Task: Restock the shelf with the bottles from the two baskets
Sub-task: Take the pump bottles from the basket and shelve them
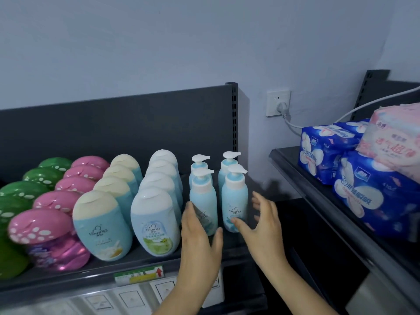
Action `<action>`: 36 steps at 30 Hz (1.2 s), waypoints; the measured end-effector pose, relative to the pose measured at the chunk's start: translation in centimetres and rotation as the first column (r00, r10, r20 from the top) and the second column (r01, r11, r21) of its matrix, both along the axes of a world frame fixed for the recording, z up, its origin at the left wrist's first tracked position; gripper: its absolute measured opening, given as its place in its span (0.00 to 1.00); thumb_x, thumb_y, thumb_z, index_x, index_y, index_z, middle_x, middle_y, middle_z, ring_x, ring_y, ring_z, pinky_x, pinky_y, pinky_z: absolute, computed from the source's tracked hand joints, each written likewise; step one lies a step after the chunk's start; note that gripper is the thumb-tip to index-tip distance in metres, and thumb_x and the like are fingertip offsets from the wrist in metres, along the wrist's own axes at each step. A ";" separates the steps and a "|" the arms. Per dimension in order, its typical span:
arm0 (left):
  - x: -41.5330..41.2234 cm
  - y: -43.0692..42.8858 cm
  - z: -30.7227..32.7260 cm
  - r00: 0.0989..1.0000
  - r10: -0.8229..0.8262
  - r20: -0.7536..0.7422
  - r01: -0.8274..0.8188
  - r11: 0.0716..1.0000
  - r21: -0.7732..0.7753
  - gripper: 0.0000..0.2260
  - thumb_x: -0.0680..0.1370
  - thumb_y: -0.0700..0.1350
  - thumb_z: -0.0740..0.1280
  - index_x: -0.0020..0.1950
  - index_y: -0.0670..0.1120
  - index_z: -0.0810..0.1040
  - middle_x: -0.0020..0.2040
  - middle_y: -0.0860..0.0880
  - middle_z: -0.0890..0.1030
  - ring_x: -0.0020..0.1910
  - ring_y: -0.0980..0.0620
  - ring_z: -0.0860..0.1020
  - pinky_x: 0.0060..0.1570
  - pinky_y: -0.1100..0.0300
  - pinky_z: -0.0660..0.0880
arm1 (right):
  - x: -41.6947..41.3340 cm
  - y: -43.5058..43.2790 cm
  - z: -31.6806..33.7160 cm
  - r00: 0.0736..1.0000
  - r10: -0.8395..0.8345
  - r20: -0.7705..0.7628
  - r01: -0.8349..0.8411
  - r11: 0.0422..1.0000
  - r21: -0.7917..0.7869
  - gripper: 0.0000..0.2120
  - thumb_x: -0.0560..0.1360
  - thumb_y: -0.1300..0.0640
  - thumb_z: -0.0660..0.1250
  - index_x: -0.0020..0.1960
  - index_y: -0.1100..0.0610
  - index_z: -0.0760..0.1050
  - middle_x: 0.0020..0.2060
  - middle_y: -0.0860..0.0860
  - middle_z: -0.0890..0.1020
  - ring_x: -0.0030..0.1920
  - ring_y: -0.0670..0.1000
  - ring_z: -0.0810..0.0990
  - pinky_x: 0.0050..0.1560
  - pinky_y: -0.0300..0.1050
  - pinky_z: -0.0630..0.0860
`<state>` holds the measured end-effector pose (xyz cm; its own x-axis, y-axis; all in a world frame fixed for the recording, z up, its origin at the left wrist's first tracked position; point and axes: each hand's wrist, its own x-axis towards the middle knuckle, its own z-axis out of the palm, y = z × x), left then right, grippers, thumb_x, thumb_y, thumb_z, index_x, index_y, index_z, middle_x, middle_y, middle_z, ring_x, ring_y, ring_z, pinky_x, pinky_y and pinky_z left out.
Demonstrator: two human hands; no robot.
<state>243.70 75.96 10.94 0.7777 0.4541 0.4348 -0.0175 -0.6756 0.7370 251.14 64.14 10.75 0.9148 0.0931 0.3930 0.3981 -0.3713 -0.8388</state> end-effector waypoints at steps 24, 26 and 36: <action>-47.5 34.8 0.0 0.660 0.751 -0.012 -0.549 0.493 0.675 0.16 0.75 0.55 0.56 0.48 0.46 0.78 0.46 0.49 0.74 0.42 0.46 0.75 0.39 0.54 0.74 | -30.2 33.2 0.0 0.664 0.727 0.174 -0.622 0.667 -0.410 0.14 0.77 0.56 0.64 0.63 0.53 0.72 0.54 0.41 0.67 0.56 0.39 0.65 0.57 0.31 0.61; -53.2 37.0 -0.3 0.557 0.830 0.007 -0.609 0.403 0.683 0.16 0.75 0.54 0.57 0.47 0.45 0.79 0.44 0.48 0.75 0.40 0.44 0.75 0.37 0.52 0.73 | -33.7 37.2 -0.2 0.598 0.786 0.154 -0.685 0.602 -0.410 0.14 0.76 0.57 0.65 0.62 0.53 0.73 0.54 0.42 0.68 0.56 0.40 0.67 0.56 0.32 0.62; -72.2 40.0 -3.3 0.164 0.981 -0.102 -0.713 0.189 0.676 0.15 0.74 0.53 0.57 0.44 0.44 0.79 0.44 0.47 0.74 0.39 0.45 0.73 0.32 0.51 0.72 | -48.5 51.8 -2.9 0.229 0.972 0.044 -0.856 0.223 -0.467 0.13 0.76 0.55 0.66 0.60 0.52 0.74 0.52 0.42 0.71 0.56 0.43 0.71 0.54 0.34 0.64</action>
